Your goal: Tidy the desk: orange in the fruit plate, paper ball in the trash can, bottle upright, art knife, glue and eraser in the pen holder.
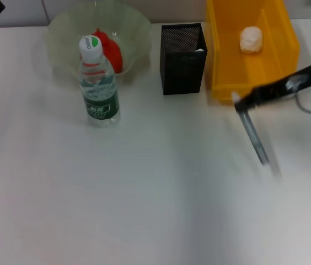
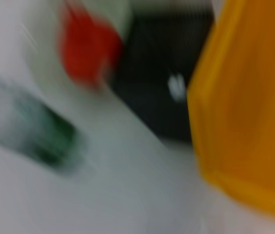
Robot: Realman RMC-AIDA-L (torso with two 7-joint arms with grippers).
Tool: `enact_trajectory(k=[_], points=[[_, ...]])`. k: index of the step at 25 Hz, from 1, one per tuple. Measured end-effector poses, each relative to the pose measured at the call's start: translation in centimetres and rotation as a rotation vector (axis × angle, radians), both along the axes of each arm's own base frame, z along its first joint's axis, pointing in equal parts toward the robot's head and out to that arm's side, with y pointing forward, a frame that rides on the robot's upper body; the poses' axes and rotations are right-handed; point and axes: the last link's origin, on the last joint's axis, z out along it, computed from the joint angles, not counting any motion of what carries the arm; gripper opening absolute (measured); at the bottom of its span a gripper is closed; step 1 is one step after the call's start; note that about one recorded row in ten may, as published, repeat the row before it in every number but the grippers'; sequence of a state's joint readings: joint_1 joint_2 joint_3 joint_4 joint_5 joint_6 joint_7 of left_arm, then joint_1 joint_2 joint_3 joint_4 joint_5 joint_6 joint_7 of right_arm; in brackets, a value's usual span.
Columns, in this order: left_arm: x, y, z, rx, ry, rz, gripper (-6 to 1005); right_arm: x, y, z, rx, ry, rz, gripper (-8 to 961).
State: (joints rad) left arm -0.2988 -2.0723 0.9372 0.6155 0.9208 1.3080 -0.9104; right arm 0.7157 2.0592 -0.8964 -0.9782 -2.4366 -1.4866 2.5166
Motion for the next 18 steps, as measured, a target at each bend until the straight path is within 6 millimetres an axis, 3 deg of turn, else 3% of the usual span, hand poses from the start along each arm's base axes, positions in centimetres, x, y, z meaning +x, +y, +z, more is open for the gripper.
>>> enact_trajectory(k=[2, 3, 4, 5, 8, 12, 13, 18], points=[[0.0, 0.0, 0.0, 0.000, -0.001, -0.002, 785, 0.3, -0.5, 1.3, 0.103, 0.283, 0.089, 146], [0.1, 0.0, -0.1, -0.002, -0.003, -0.004, 785, 0.7, -0.9, 2.1, 0.232, 0.507, 0.181, 146], [0.1, 0.0, -0.1, -0.002, -0.003, -0.004, 785, 0.9, -1.0, 2.4, 0.320, 0.606, 0.233, 146], [0.1, 0.1, -0.1, -0.002, -0.003, -0.005, 785, 0.9, -1.0, 2.4, 0.320, 0.606, 0.233, 145], [0.3, 0.2, -0.1, -0.005, -0.005, -0.008, 785, 1.3, -1.3, 2.3, 0.678, 0.745, 0.446, 144], [0.3, 0.2, -0.2, -0.009, -0.008, -0.008, 785, 0.2, -0.7, 0.6, 0.843, 0.657, 0.601, 143], [0.2, 0.1, -0.2, -0.011, -0.011, -0.008, 785, -0.8, 0.7, -1.0, 0.884, 0.572, 0.646, 142], [0.1, -0.3, -0.3, -0.013, -0.017, -0.012, 785, -2.2, 3.3, -3.4, 0.870, 0.405, 0.665, 141]])
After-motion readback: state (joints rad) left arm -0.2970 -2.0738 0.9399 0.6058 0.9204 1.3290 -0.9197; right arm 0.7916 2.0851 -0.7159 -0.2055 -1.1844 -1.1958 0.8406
